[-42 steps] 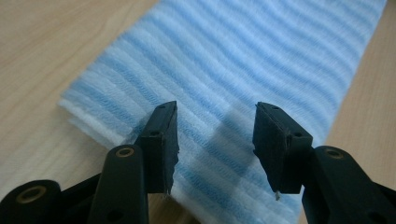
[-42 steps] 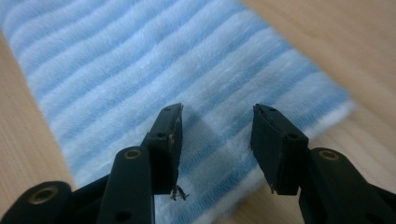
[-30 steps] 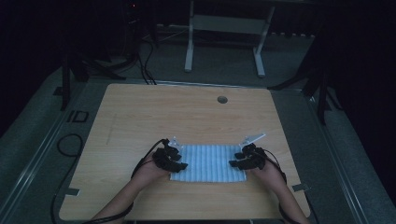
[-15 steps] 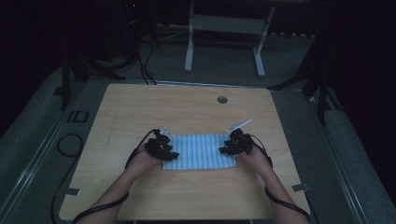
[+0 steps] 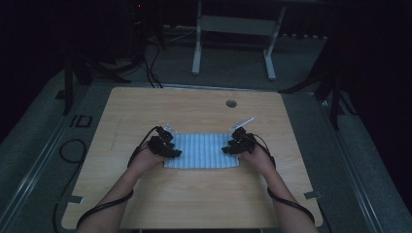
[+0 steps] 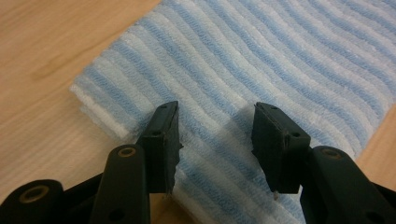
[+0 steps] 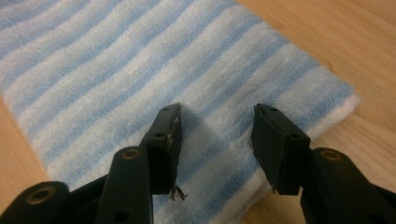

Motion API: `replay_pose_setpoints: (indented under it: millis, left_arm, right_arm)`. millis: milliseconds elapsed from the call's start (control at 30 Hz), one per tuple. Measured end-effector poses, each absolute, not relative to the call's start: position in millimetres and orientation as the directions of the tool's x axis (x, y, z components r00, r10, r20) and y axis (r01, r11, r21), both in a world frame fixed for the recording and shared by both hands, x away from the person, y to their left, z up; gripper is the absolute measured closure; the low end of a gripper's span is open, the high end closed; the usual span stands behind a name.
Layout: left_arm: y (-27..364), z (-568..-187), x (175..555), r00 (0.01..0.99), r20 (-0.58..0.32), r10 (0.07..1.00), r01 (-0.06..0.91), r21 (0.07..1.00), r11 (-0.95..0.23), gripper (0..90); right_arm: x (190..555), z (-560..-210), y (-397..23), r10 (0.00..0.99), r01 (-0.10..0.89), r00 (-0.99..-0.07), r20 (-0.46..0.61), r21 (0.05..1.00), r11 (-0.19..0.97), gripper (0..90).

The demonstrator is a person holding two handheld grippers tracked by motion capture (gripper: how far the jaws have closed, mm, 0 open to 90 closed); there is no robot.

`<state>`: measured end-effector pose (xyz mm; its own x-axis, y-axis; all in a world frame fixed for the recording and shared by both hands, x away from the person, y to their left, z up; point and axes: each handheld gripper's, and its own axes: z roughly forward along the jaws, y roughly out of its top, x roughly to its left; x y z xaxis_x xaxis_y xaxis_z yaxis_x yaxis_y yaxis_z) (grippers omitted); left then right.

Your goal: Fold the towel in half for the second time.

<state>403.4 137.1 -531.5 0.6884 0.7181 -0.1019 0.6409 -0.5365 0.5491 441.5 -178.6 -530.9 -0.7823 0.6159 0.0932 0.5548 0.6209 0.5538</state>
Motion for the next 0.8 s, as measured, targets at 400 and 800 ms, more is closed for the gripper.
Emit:
replay_pose_setpoints:
  millis: [400, 800]
  left_arm:
    - [133.0, -526.7, 400.6, 0.679, -0.121, 0.724, 0.646, 0.567, -0.511, 38.5]
    - [132.5, -518.6, 385.5, 0.701, -0.098, 0.707, 0.586, 0.644, -0.492, 6.7]
  right_arm:
    - [437.0, -525.3, -176.2, 0.614, 0.546, -0.785, 0.085, 0.564, 0.619, 41.7]
    - [425.2, -515.4, -192.2, 0.631, 0.485, -0.775, 0.030, 0.669, 0.563, 13.3]
